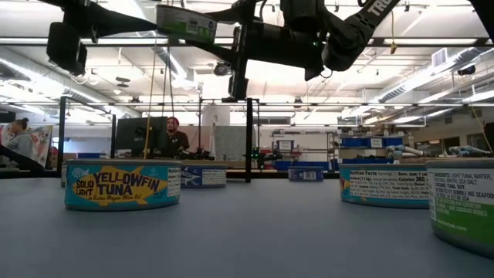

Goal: Stack canned seafood by type on shelf
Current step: Put the green tuna can on the shelf

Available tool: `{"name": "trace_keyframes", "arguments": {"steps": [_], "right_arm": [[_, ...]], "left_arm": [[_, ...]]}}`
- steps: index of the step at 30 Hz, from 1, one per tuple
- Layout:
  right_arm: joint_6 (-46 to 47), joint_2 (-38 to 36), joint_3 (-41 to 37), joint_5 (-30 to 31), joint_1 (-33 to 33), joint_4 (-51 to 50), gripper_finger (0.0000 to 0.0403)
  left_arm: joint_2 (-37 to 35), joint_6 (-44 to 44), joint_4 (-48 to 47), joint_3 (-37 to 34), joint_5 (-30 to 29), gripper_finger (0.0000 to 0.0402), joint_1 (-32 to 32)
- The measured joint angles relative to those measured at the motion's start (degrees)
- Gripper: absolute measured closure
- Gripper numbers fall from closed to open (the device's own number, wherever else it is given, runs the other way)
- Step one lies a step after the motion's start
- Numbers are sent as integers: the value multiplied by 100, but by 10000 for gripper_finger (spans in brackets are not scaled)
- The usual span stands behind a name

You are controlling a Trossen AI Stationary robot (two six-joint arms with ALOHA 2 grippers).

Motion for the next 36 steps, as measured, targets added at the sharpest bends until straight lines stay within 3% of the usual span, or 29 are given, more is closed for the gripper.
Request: {"name": "trace_keyframes", "arguments": {"steps": [12, 29, 36], "right_arm": [[157, 0, -2, 67, 177, -65, 267], [187, 0, -2, 42, 199, -145, 265], [84, -2, 7, -148, 234, -7, 163]], "left_arm": [[217, 392, 18, 21, 17, 215, 135], [222, 320, 117, 10, 1, 251, 148], [222, 156, 200, 10, -61, 256, 157]]}}
